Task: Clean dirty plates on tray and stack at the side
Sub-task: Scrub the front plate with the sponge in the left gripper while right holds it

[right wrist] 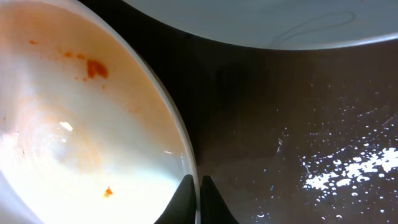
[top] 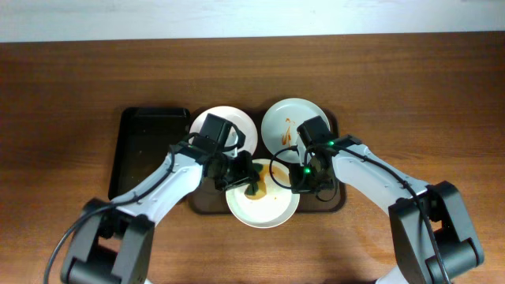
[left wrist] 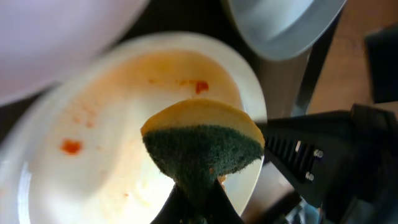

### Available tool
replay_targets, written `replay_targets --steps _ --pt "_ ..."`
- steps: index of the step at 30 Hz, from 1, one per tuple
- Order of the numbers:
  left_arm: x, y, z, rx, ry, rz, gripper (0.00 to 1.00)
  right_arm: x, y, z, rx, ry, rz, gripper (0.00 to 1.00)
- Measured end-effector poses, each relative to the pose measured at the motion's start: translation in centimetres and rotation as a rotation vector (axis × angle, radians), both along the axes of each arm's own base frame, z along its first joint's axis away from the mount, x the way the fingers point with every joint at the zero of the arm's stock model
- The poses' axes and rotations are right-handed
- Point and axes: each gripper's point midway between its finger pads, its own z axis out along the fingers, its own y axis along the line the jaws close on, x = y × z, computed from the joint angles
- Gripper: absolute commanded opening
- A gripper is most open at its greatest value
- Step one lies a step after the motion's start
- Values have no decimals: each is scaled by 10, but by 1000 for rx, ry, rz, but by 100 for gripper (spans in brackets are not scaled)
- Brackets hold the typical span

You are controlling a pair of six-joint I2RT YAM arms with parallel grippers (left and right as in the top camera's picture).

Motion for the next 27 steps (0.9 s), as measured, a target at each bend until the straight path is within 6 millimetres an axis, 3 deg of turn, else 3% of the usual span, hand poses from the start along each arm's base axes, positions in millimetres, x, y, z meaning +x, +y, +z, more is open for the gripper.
replay_targets --steps 5,8,16,20,22,24,27 --pt "-20 -31 -20 -118 141 -64 0 0 0 0 0 0 0 4" --pt "-29 -46 -19 -165 186 -81 0 0 0 0 0 0 0 4" --pt "-46 -59 -25 -144 265 -67 0 0 0 0 0 -1 0 4" --pt "-56 -40 -41 12 313 -17 0 0 0 0 0 0 1 4" --pt "-50 -32 -42 66 274 -4 0 0 0 0 0 0 1 4" --pt "-30 -12 -42 120 201 44 0 0 0 0 0 0 1 4" --pt "12 44 -30 228 27 137 0 0 0 0 0 0 1 4"
